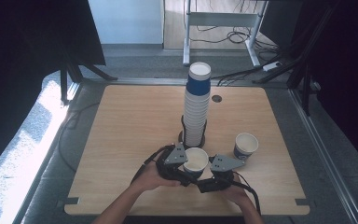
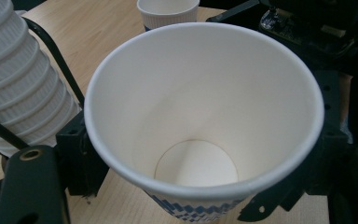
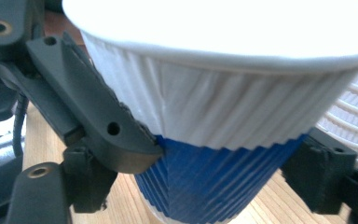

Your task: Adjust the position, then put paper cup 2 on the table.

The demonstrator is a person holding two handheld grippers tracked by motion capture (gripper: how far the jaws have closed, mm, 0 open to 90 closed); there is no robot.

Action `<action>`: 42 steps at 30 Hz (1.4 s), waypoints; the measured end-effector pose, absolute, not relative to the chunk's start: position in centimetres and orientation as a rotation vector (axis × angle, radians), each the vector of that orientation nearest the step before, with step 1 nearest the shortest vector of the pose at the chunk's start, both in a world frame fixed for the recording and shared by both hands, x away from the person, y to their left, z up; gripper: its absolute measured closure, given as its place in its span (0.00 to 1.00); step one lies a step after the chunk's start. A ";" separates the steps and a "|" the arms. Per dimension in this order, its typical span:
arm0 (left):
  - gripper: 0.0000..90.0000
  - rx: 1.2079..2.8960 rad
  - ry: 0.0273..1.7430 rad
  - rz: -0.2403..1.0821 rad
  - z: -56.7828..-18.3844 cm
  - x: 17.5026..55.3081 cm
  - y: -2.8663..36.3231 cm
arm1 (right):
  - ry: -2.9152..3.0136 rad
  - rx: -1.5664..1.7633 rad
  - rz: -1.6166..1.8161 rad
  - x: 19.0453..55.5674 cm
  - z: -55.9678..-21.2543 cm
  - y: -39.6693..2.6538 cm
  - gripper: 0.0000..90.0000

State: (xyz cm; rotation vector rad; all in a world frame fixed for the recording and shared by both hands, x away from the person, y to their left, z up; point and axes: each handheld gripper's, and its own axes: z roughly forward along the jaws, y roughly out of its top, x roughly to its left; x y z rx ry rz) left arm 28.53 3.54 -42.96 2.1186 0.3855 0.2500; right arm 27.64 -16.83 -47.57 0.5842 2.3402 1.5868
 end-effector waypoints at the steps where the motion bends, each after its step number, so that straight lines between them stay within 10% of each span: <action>1: 0.22 2.119 0.384 0.249 -43.0 28.5 3.5 | 2.338 0.580 1.580 27.6 -47.6 -16.8 0.25; 42: 0.17 1.873 0.780 0.359 -43.9 27.7 11.5 | 2.116 0.695 1.584 27.6 -46.7 -19.7 0.28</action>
